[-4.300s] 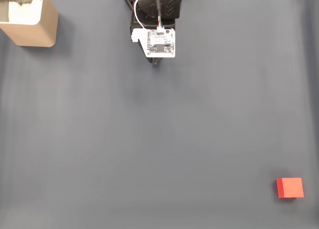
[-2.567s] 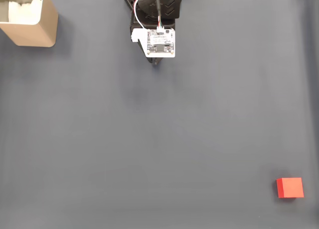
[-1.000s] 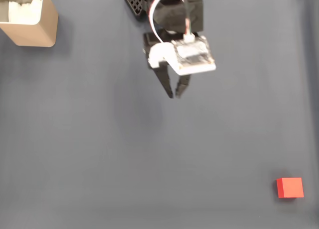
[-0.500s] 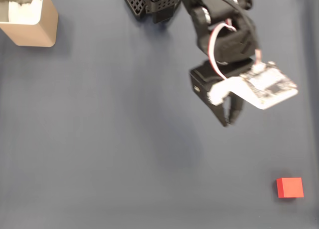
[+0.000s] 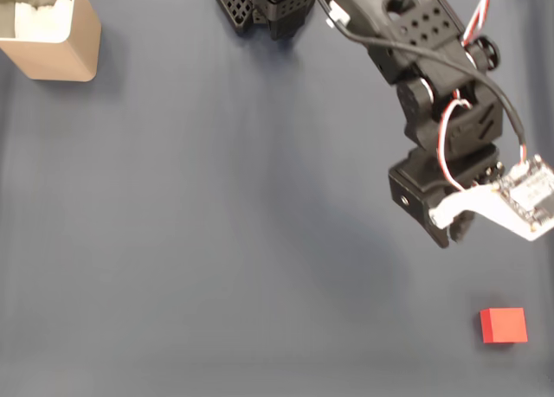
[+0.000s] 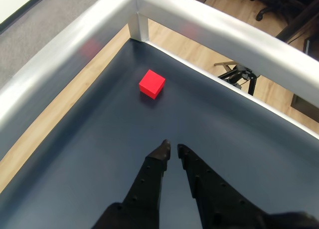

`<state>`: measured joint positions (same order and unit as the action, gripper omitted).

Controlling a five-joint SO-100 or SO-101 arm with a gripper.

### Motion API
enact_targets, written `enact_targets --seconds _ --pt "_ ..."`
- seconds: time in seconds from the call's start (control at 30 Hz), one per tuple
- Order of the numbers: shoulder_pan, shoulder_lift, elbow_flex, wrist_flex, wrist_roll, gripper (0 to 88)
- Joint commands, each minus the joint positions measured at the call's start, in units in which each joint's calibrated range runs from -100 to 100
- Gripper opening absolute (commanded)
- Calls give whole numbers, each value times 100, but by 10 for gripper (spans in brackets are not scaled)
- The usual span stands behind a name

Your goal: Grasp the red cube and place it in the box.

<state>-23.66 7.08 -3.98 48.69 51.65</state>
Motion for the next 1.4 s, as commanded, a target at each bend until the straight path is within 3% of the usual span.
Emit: enact_targets --seconds 0.0,0.73,1.37 --pt "-48 280 -715 -90 -103 73" --pt "-20 2940 -3343 -852 -176 312" --pt "-63 4145 -4283 -1541 -161 393"
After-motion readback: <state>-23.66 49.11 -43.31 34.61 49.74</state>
